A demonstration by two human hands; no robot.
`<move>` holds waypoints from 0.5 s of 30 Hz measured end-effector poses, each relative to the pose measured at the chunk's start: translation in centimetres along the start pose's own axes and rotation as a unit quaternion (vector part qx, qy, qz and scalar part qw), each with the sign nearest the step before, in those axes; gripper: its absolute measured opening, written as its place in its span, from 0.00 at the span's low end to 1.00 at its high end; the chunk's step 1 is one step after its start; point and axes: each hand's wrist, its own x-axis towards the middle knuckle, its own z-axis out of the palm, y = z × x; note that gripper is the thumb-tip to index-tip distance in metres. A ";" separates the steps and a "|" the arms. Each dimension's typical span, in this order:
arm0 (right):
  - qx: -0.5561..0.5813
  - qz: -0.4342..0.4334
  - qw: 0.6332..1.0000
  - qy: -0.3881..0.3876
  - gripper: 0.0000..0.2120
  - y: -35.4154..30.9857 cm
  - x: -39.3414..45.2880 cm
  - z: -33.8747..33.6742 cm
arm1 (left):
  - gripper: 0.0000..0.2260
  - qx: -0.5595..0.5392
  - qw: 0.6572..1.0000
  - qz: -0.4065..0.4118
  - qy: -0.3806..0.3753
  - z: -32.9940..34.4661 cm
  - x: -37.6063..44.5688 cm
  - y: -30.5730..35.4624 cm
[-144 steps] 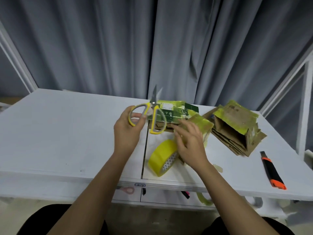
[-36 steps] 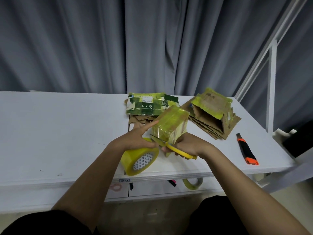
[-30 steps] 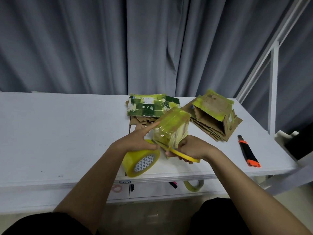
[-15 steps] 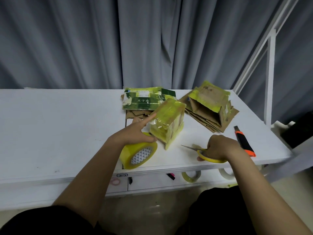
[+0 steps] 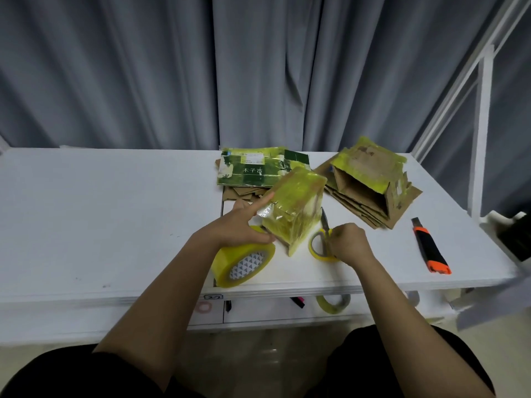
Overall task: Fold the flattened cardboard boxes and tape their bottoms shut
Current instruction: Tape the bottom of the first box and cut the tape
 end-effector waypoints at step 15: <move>0.147 -0.321 0.926 0.134 0.11 -8.1 1.3 2.7 | 0.45 -0.045 0.999 0.026 0.016 0.4 0.4 -0.9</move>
